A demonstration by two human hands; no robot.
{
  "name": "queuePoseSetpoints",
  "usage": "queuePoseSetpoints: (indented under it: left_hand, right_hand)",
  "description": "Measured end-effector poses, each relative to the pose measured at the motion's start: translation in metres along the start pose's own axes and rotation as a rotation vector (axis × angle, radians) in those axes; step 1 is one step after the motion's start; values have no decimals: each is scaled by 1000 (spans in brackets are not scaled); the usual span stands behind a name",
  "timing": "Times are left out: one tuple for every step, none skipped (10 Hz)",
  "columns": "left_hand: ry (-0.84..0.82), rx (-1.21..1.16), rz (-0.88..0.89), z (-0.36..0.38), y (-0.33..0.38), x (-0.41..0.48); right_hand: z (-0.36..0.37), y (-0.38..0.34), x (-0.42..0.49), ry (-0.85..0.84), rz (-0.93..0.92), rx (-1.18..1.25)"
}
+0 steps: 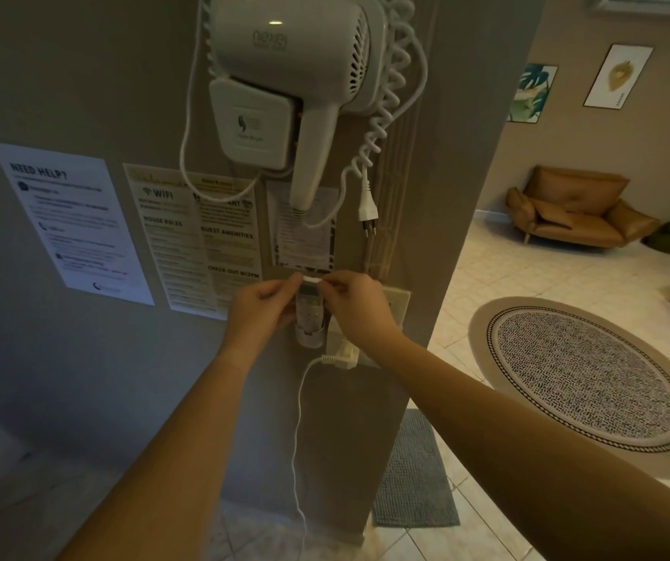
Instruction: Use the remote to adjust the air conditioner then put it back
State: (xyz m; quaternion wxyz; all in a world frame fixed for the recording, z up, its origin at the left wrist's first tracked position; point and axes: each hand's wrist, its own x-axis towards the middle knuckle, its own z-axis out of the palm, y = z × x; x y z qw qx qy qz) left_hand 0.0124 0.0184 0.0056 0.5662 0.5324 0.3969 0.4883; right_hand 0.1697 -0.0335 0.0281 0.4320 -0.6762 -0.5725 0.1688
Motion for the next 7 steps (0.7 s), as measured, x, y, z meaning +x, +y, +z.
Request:
queuePoseSetpoints:
  left_hand:
    - [30,11,4,0,-1,2]
    - [59,3,1,-1,-6,5]
    - [67,2,-16,-2,-10,9]
    - [47,-14,-29,-1,-10,10]
    - [40,0,-35,-2,-5,9]
    - [76,119,-1,-1,-6,5]
    - [179,342,158,4,-2,-4]
  right_hand:
    - [4,0,0,23,6,23]
    - [10,5,2,36,27,42]
    - [14,10,4,48,34,15]
    - [15,12,5,60,31,7]
    - [13,11,5,39,47,11]
    - [6,9,0,-8,36,17]
    - [-8,9,-7,-22,50,48]
